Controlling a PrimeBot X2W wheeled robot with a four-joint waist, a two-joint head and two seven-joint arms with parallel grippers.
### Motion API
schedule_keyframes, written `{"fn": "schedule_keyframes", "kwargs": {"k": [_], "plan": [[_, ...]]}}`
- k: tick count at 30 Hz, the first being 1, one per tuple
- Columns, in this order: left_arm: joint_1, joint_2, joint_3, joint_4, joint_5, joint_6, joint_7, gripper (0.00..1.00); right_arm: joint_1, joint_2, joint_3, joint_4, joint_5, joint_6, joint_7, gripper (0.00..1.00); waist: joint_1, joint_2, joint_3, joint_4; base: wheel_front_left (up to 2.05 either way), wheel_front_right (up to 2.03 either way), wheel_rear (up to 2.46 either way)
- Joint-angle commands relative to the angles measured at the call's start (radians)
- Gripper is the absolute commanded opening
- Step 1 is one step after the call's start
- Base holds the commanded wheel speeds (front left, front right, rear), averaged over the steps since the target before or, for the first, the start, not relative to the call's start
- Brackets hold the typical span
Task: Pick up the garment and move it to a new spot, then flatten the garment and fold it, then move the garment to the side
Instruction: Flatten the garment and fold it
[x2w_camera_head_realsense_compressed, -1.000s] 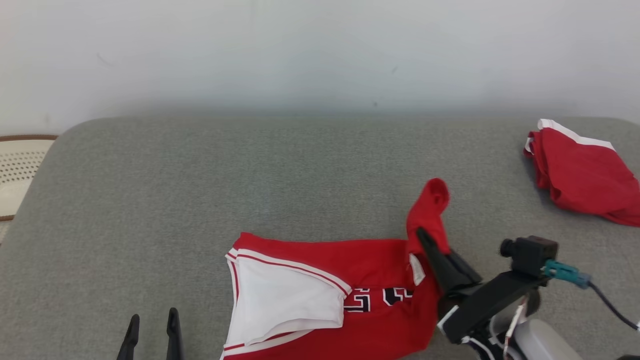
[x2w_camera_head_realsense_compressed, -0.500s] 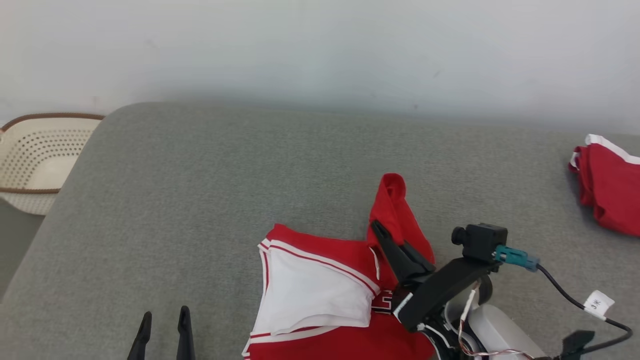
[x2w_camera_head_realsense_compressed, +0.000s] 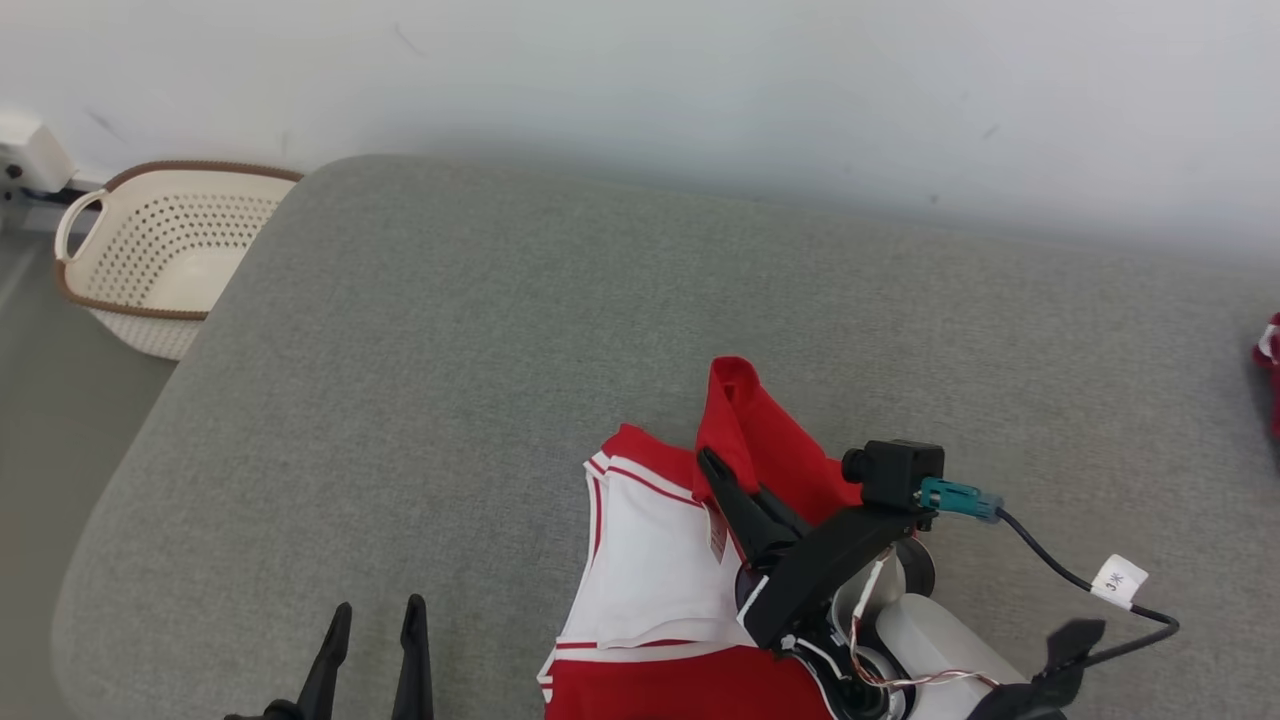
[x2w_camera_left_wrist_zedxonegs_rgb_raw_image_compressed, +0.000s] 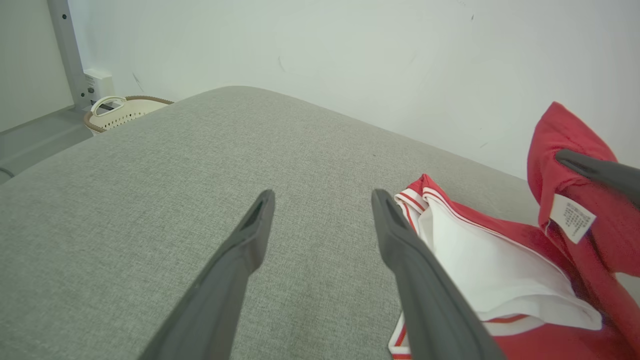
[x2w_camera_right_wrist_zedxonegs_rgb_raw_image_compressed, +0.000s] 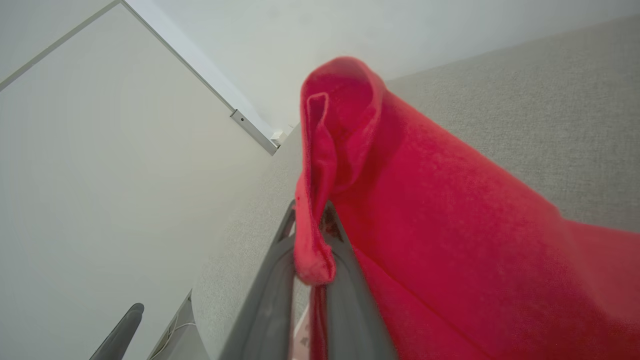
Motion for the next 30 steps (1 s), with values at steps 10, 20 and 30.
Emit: {"fn": "schedule_keyframes", "kwargs": {"k": [10, 20, 30], "plan": [[-0.035, 0.001, -0.047, 0.012, -0.021, 0.009, -0.004, 1.0, -0.065, 0.034, 0.065, 0.147, 0.036, 0.0, -0.032, 0.0, 0.0, -0.0001, 0.036, 0.062, 0.0, 0.0, 0.0], [-0.048, 0.001, -0.056, 0.023, -0.03, 0.02, -0.004, 1.0, -0.112, 0.047, 0.128, 0.243, 0.076, 0.0, -0.075, 1.0, 0.0, -0.0001, 0.045, 0.074, 0.0, 0.0, 0.0], [-0.03, 0.001, -0.027, 0.023, -0.011, 0.02, -0.004, 1.0, -0.137, -0.019, 0.152, 0.154, 0.091, 0.0, -0.172, 1.0, 0.0, -0.0001, 0.024, 0.042, 0.0, 0.0, 0.0]]}}
